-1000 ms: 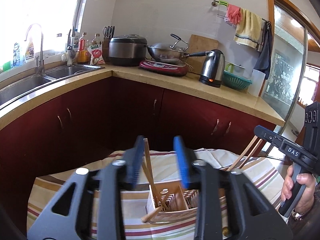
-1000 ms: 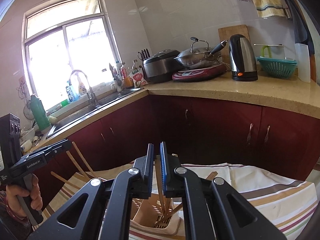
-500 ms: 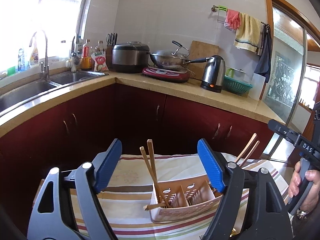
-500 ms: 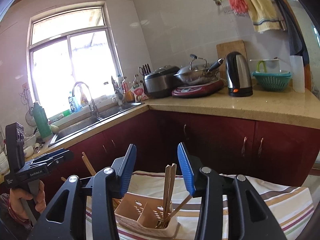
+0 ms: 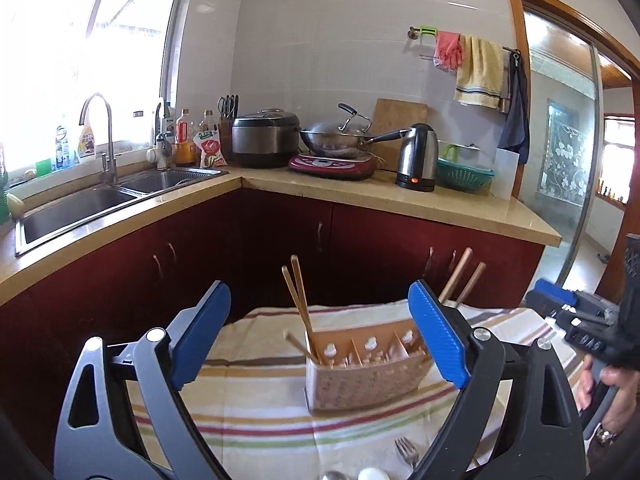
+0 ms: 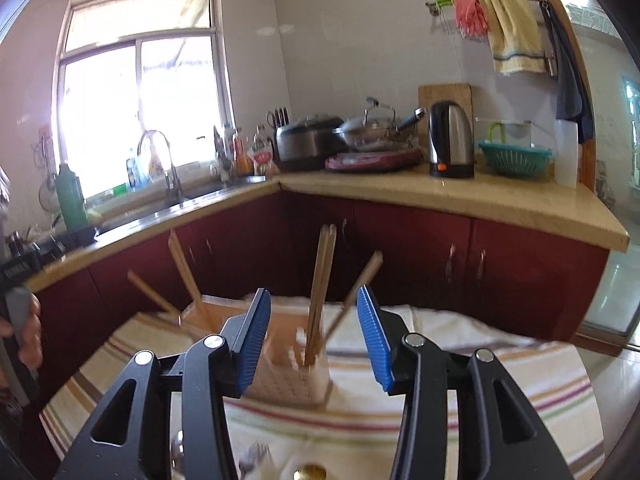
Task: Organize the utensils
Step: 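Move both open tools down to the spoons on the cloth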
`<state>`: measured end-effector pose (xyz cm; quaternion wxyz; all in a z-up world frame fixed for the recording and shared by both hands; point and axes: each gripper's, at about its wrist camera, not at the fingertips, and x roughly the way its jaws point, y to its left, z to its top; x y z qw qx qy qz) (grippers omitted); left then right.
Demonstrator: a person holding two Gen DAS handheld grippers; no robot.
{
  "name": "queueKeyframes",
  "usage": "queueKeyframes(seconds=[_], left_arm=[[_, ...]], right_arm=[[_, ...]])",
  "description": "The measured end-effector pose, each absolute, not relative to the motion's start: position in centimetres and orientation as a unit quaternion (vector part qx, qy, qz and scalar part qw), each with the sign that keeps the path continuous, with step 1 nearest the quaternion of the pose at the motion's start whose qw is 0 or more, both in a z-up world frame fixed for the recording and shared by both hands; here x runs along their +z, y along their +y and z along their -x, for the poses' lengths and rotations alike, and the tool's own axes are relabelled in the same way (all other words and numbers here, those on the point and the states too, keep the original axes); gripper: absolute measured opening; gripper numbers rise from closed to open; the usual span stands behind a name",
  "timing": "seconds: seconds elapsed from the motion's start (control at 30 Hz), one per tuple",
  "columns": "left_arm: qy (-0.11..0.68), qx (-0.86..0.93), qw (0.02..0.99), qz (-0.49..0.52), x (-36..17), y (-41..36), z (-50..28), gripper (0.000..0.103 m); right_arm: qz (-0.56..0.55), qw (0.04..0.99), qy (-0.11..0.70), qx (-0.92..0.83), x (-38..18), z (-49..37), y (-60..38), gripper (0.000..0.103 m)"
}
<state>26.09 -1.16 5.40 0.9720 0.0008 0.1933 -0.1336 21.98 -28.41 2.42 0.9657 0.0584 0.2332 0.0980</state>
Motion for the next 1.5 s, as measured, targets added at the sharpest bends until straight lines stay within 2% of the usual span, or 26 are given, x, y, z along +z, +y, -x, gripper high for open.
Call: queueKeyframes(seconds=[0.27, 0.5, 0.77, 1.1, 1.37, 1.43, 1.5], left_arm=[[0.231, -0.130, 0.964, 0.004, 1.8, -1.2, -21.7, 0.089], [0.287, -0.104, 0.952, 0.008, -4.3, -0.9, -20.0, 0.089], [0.360, -0.086, 0.928, 0.031, -11.0, -1.1, -20.4, 0.089], [0.412, -0.064, 0.909, 0.006, -16.2, -2.4, -21.8, 0.089], [0.445, -0.064, 0.893, 0.007, -18.7, -3.1, -23.1, 0.075], [0.451, -0.066, 0.890, 0.013, -19.0, -3.1, -23.3, 0.068], [0.453, -0.067, 0.889, 0.013, -19.2, -3.0, -23.4, 0.066]], right_arm=[[-0.056, 0.953, 0.288, 0.078, -2.7, -19.4, -27.8, 0.045], [-0.057, 0.940, 0.329, 0.070, -7.0, -17.9, -27.1, 0.045], [-0.062, 0.928, 0.361, 0.070, -9.8, -17.4, -27.0, 0.045], [-0.064, 0.917, 0.387, 0.069, -12.2, -18.1, -27.0, 0.045], [-0.066, 0.915, 0.390, 0.073, -12.5, -18.4, -27.1, 0.045], [-0.067, 0.916, 0.390, 0.074, -12.5, -18.5, -27.1, 0.045], [-0.066, 0.916, 0.390, 0.075, -12.5, -18.6, -27.1, 0.045]])
